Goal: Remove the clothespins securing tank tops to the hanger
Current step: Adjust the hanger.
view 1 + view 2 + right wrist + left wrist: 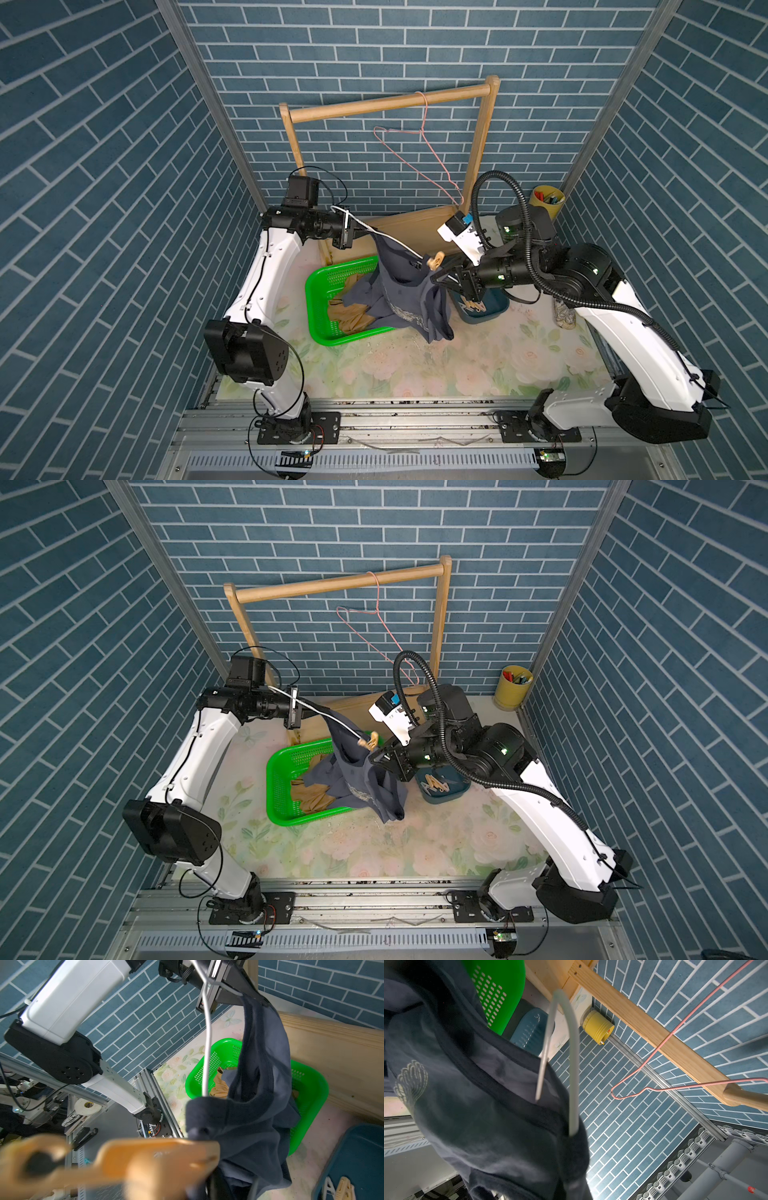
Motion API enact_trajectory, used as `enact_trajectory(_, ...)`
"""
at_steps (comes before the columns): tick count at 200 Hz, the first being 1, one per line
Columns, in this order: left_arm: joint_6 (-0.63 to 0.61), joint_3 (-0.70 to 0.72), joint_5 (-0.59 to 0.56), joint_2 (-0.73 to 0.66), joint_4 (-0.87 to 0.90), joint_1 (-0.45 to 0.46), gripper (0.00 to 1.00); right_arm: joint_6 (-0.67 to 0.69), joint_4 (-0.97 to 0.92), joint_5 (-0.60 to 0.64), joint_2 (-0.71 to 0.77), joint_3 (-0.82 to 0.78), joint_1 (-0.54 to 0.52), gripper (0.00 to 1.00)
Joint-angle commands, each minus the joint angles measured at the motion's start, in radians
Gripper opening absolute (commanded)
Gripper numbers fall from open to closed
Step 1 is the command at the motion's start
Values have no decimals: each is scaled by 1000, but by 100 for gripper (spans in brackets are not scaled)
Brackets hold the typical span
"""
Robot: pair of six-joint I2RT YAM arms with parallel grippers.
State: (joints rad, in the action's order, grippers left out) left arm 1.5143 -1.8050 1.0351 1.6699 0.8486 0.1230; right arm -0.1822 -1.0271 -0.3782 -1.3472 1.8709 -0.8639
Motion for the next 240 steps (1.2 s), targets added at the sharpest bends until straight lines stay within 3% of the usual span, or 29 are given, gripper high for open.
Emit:
enact_trajectory(1,1,-23,-57,-37,-6,-17,0,41,-9,69,28,44,3,45)
enact_trajectory(18,-1,-36,-98,-62,35,-49,0,70,-106,99,0,123,3,54)
enact_trajectory(71,76,8,-235,-203,56,-191,0,101,-162,98,-119,313,5,62)
enact_trajectory(138,157,-55,-444,-337,101,-282,0,127,-317,5,-454,867,5,62)
enact_trajectory(196,257,-20,-650,-441,160,-286,0,114,-218,-28,-423,733,6,62)
enact_trajectory(240,299,36,-625,-452,135,-285,0,133,-164,-25,-421,685,4,63)
